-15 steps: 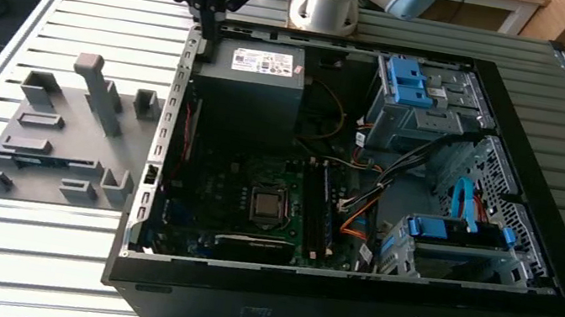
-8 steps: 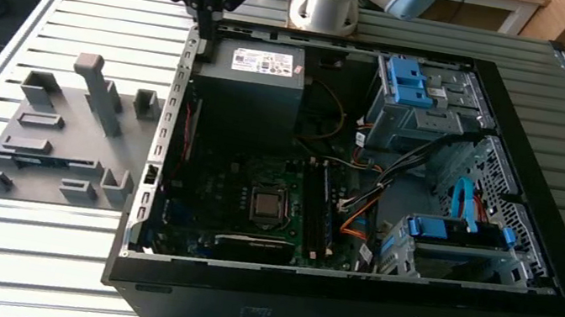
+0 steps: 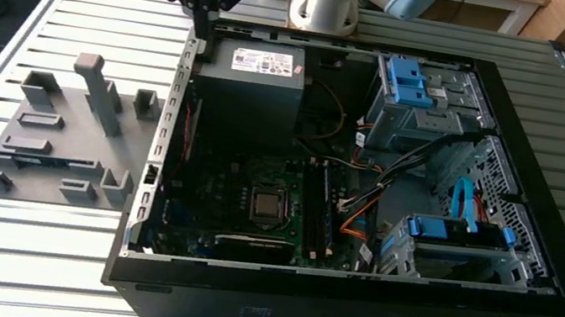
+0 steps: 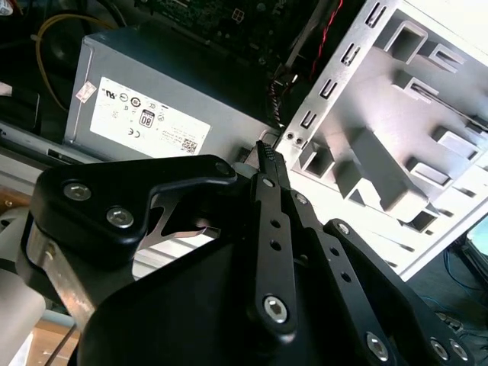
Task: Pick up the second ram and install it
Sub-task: 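Reach for the second ram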
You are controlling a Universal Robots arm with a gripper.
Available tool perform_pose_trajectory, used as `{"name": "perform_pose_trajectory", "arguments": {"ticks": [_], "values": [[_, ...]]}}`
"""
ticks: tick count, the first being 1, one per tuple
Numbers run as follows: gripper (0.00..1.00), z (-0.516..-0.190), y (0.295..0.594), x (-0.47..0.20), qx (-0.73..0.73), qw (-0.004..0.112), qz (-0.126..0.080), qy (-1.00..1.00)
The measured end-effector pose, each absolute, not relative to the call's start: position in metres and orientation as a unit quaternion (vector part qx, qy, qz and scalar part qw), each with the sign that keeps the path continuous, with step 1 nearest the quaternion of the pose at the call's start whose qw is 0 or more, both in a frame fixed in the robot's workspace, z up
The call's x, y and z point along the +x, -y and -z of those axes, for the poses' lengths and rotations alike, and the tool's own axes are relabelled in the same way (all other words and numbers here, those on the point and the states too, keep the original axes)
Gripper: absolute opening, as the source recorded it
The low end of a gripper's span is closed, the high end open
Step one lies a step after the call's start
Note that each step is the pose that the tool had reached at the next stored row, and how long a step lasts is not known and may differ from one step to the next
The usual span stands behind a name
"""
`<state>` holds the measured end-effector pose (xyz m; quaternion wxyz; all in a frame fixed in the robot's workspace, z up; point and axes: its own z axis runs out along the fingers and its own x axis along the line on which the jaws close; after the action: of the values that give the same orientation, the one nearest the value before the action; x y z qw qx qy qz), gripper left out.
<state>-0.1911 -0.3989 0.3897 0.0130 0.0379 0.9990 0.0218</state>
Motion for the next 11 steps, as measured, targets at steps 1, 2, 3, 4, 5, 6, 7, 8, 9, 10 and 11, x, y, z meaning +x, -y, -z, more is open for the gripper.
{"name": "perform_pose_trajectory", "arguments": {"ticks": [1,2,3,4,5,6,7,8,9,10,11], "values": [[0.11,-0.3896,0.3989,-0.1916,0.038,0.013,-0.022,-0.999],[0.11,-0.3896,0.3989,-0.1922,0.038,0.013,-0.022,-0.999],[0.11,-0.3895,0.399,-0.1928,0.038,0.013,-0.022,-0.999],[0.11,-0.3896,0.399,-0.1935,0.038,0.013,-0.022,-0.999],[0.11,-0.3895,0.3989,-0.1941,0.038,0.013,-0.022,-0.999],[0.11,-0.3895,0.399,-0.1948,0.038,0.013,-0.022,-0.999],[0.11,-0.3894,0.3989,-0.1956,0.038,0.013,-0.022,-0.999],[0.11,-0.3894,0.3989,-0.1964,0.038,0.013,-0.022,-0.999],[0.11,-0.3893,0.3989,-0.197,0.038,0.013,-0.022,-0.999],[0.11,-0.3892,0.3989,-0.1976,0.038,0.013,-0.022,-0.999],[0.11,-0.3893,0.399,-0.1983,0.038,0.013,-0.022,-0.999]]}}
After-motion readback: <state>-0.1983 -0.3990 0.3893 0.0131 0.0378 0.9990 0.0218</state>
